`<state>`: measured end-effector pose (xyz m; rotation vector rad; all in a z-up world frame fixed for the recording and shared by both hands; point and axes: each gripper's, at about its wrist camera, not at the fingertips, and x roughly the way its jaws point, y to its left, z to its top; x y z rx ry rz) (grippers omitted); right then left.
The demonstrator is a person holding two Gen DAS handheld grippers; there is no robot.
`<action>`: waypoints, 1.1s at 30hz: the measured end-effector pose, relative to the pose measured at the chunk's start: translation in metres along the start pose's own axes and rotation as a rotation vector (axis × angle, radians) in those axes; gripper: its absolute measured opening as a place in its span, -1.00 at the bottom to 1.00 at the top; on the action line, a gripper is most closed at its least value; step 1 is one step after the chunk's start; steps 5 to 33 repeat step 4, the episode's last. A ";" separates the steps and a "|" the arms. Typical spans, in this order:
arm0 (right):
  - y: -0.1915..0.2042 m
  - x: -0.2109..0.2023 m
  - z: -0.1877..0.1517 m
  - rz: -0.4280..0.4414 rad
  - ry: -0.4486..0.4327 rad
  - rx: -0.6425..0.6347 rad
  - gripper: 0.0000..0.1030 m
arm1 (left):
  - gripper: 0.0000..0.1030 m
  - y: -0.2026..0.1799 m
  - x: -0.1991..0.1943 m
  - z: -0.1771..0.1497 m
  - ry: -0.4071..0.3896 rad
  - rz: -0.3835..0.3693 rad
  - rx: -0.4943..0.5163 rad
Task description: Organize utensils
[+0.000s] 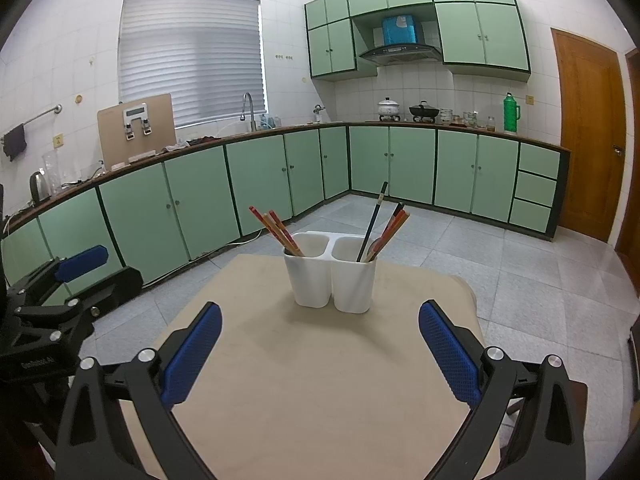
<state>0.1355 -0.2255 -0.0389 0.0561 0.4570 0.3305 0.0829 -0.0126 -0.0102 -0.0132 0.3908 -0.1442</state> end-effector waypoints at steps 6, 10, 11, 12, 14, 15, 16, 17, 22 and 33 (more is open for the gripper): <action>-0.001 0.001 -0.001 -0.001 0.000 0.001 0.88 | 0.79 0.000 0.000 0.000 0.000 0.000 0.001; -0.001 0.001 -0.001 -0.001 0.000 0.001 0.88 | 0.79 0.000 0.000 0.000 0.000 0.000 0.001; -0.001 0.001 -0.001 -0.001 0.000 0.001 0.88 | 0.79 0.000 0.000 0.000 0.000 0.000 0.001; -0.001 0.001 -0.001 -0.001 0.000 0.001 0.88 | 0.79 0.000 0.000 0.000 0.000 0.000 0.001; -0.001 0.001 -0.001 -0.001 0.000 0.001 0.88 | 0.79 0.000 0.000 0.000 0.000 0.000 0.001; -0.001 0.001 -0.001 -0.001 0.000 0.001 0.88 | 0.79 0.000 0.000 0.000 0.000 0.000 0.001; -0.001 0.001 -0.001 -0.001 0.000 0.001 0.88 | 0.79 0.000 0.000 0.000 0.000 0.000 0.001; -0.001 0.001 -0.001 -0.001 0.000 0.001 0.88 | 0.79 0.000 0.000 0.000 0.000 0.000 0.001; -0.001 0.001 -0.001 -0.001 0.000 0.001 0.88 | 0.79 0.000 0.000 0.000 0.000 0.000 0.001; -0.001 0.001 -0.001 -0.001 0.000 0.001 0.88 | 0.79 0.000 0.000 0.000 0.000 0.000 0.001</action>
